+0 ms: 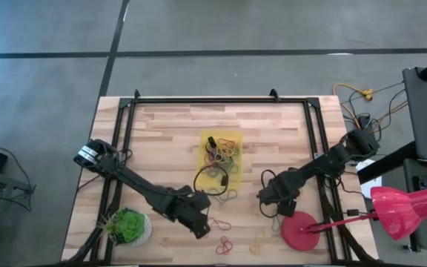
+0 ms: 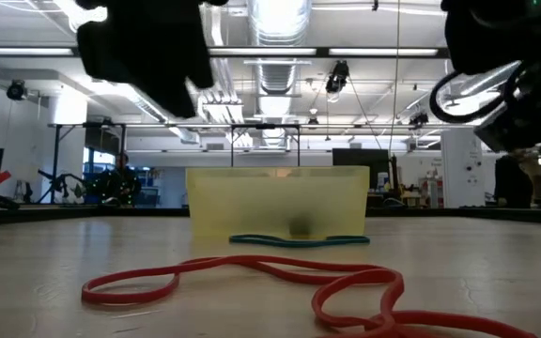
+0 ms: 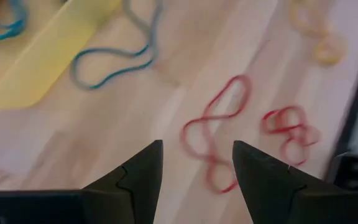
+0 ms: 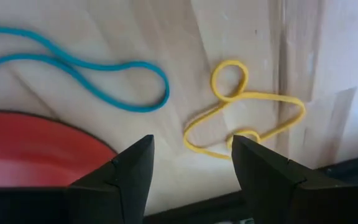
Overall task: Pick and place rubber bands into bin
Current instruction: Put the yellow rubber band into the yellow bin
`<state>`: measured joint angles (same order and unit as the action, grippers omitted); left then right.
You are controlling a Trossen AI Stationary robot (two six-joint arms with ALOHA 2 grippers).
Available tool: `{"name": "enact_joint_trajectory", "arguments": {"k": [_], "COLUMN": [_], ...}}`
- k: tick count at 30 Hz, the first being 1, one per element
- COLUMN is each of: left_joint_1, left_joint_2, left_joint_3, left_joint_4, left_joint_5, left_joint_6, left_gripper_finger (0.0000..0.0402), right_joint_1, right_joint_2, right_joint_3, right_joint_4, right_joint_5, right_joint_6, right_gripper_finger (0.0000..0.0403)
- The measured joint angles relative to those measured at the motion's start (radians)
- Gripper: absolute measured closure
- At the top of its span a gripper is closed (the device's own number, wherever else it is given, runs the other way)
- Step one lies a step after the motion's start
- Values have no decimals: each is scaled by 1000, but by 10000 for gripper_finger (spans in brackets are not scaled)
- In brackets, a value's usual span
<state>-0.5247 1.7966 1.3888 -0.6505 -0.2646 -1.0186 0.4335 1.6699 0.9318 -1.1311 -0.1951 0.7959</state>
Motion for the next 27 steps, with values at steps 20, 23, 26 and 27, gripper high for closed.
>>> {"name": "enact_joint_trajectory", "arguments": {"k": [20,23,26,27], "left_joint_1": [51,52,52,52], "left_joint_2": [0,0,0,0], "left_joint_3": [-2,-3,-8,-8], "left_joint_4": [60,24,6,6], "left_joint_5": [48,45,18,10], "left_joint_6": [-27,-54,-82,-85], "left_gripper_finger": [223,223,223,223], "right_joint_1": [-70,-40,27,51], "right_joint_2": [20,2,-40,-55], "right_joint_3": [-68,-82,-82,-81], "right_joint_4": [53,28,27,29], "right_joint_5": [248,244,244,247], "right_joint_6": [-386,-291,-224,-208], "right_gripper_finger": [199,199,199,199]}}
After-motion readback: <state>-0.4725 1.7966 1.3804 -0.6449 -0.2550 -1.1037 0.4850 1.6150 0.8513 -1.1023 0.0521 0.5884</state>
